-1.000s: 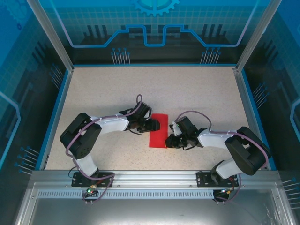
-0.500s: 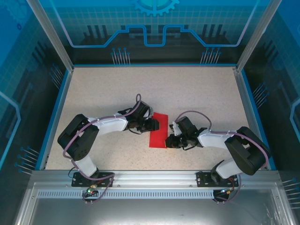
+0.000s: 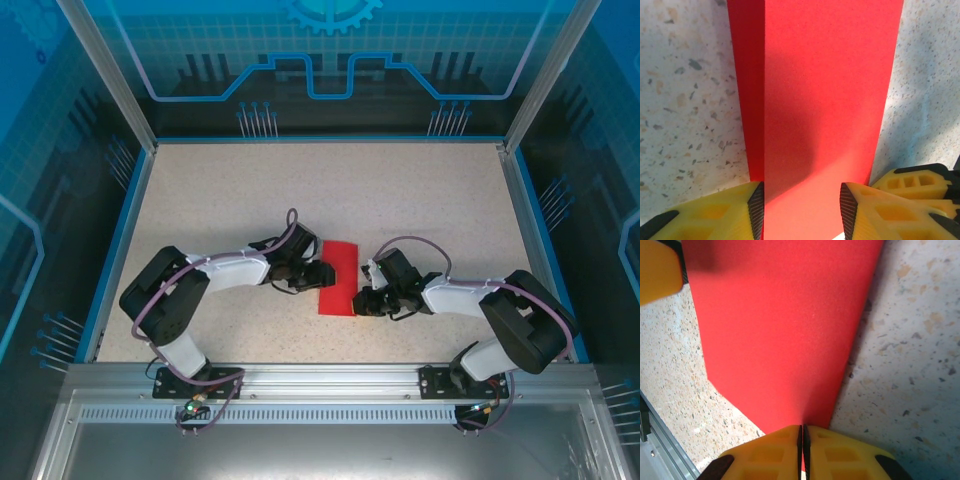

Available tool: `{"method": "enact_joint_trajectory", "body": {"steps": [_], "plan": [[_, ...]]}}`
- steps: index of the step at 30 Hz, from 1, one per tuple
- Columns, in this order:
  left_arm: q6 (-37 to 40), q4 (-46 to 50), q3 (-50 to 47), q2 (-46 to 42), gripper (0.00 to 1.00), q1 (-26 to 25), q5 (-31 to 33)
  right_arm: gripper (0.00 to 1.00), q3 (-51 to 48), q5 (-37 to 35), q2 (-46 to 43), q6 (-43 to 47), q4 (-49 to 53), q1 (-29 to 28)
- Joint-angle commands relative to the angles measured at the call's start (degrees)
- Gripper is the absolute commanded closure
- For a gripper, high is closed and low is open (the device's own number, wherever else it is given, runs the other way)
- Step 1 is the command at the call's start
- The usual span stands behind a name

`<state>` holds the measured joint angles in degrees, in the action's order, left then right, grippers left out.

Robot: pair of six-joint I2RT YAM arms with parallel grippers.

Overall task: Fold a paper plane with a square sheet of paper (pick it up from the middle)
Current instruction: Fold the triangle a second time at the center of the table.

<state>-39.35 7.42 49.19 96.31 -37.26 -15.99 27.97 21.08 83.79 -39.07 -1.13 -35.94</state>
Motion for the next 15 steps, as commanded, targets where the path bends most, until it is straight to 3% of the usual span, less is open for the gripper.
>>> {"method": "enact_joint_trajectory", "body": {"steps": [1,15], "plan": [[-1.6,-0.5,-1.0,-1.7,0.54,-0.9,-1.4,0.87,-1.2,-0.5,-0.1,-0.8,2.3,0.7],[-4.0,-0.7,-3.6,-3.4,0.59,-3.6,-0.7,0.87,-1.2,-0.5,-0.8,-1.0,2.4,1.1]]}}
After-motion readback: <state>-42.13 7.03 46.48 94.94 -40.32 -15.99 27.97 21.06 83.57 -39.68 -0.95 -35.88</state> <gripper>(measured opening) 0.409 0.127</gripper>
